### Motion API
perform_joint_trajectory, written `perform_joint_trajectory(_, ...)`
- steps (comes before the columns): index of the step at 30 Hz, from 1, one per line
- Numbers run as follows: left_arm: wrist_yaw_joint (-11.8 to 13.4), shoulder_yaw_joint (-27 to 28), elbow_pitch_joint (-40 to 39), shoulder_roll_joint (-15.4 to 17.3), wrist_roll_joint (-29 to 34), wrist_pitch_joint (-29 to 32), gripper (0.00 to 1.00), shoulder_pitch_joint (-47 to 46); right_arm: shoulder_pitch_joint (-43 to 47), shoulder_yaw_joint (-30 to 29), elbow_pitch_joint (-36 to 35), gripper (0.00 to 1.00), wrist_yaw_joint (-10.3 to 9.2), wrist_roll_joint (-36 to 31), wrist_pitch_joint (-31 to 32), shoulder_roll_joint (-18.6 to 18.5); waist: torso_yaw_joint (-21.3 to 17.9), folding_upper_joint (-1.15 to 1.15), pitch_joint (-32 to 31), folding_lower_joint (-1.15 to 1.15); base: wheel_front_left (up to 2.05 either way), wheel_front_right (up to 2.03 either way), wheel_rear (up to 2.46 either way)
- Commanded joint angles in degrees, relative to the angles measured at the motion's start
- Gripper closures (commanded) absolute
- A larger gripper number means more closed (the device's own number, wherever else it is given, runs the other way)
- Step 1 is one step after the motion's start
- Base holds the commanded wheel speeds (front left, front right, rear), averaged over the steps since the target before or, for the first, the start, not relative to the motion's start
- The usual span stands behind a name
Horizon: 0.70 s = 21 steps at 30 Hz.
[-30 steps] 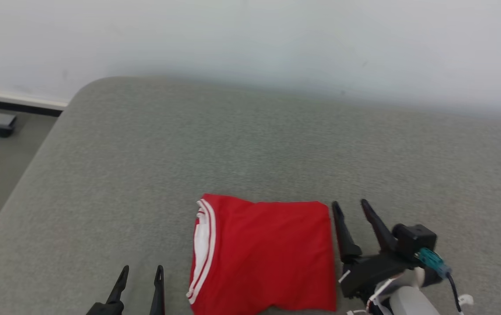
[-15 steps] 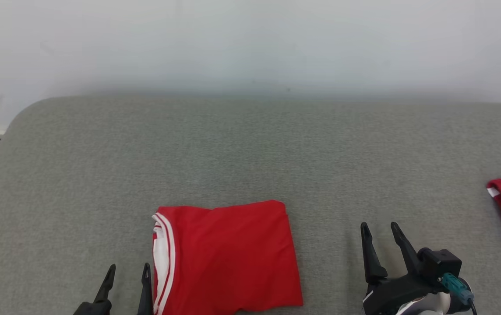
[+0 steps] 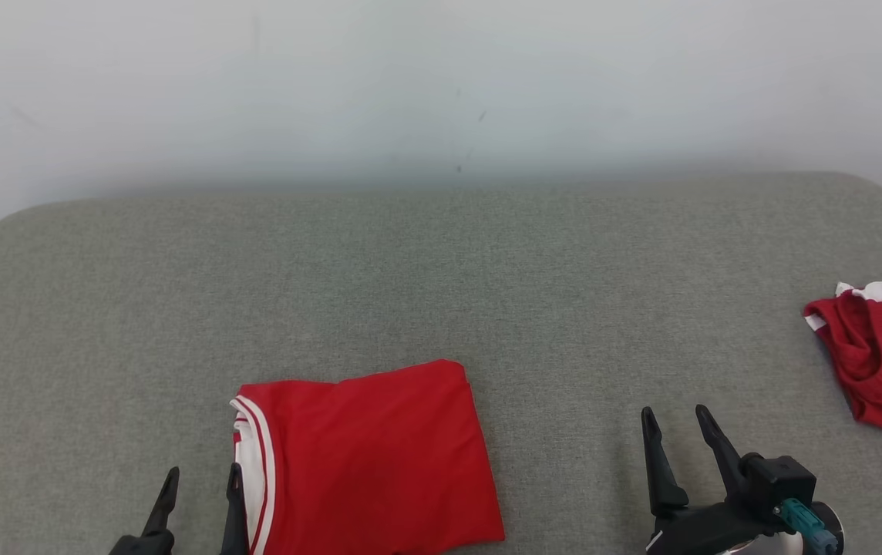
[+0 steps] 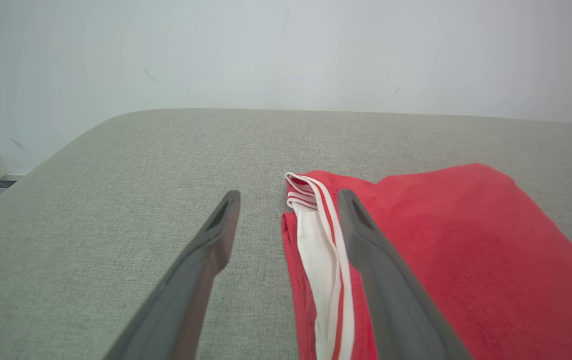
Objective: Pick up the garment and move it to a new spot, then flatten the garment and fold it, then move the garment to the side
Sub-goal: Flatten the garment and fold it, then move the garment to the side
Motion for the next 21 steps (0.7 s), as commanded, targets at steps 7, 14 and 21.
perform_joint_trajectory(7, -0.4, 1.5, -0.2, -0.1, 0.9, -0.2, 0.0, 0.9, 1.3, 0.0, -1.3, 0.0, -0.16, -0.7, -0.2, 0.1, -1.2, 0.0, -0.9, 0.0, 0.0, 0.0, 0.0)
perform_joint_trajectory(14, -0.3, 2.1, -0.7, -0.1, 1.1, -0.2, 0.0, 1.7, 2.2, 0.1, -2.5, 0.0, -0.16, -1.1, -0.2, 0.1, -1.5, 0.0, -1.8, 0.0, 0.0, 0.0, 0.0)
perform_joint_trajectory(21, -0.5, 2.5, -0.7, -0.1, 1.2, -0.2, 0.0, 2.3, 2.8, 0.7, -2.1, 0.0, -0.15, 0.0, -0.2, 0.1, -1.7, 0.0, -2.4, 0.0, 0.0, 0.0, 0.0)
